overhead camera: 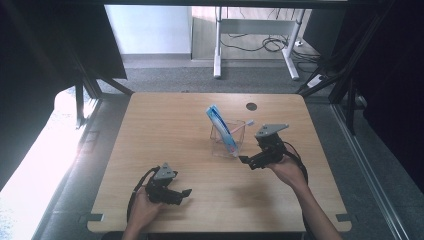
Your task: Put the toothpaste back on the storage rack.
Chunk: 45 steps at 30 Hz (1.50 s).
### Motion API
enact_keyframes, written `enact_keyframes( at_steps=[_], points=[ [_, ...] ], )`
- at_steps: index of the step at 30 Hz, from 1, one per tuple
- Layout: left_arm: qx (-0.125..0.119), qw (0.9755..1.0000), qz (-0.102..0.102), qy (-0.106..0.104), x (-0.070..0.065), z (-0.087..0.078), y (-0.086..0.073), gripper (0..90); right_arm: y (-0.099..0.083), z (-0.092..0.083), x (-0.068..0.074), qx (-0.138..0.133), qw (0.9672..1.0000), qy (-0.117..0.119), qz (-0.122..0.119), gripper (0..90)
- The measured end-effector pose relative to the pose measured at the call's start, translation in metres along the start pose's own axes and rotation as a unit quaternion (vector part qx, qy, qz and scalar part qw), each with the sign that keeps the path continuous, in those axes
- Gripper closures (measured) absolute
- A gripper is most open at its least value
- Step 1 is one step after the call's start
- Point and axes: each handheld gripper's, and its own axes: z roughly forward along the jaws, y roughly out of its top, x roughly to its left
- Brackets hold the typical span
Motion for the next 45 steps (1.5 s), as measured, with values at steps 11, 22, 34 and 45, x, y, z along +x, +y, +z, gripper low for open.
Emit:
enact_keyframes(
  at_steps=[11,22,34,45],
  points=[
    [-0.004,1.0,-0.003,0.002,0.0,0.0,-0.001,12.8,-0.03,-0.026,-0.002,-0.002,0.9995,-0.026,0.019,0.0],
    [0.0,1.0,-0.002,0.001,-0.001,0.0,-0.001,12.8,-0.071,-0.038,0.004,0.005,0.9981,-0.046,0.042,0.0],
    [0.004,0.9999,0.005,0.011,-0.003,0.0,-0.001,12.8,-0.112,-0.033,0.013,-0.004,0.9961,-0.061,0.064,0.0],
    [0.032,0.9985,0.018,0.041,-0.003,0.004,-0.003,12.9,-0.139,-0.016,0.023,0.038,0.996,-0.06,0.055,0.0]
  ],
)
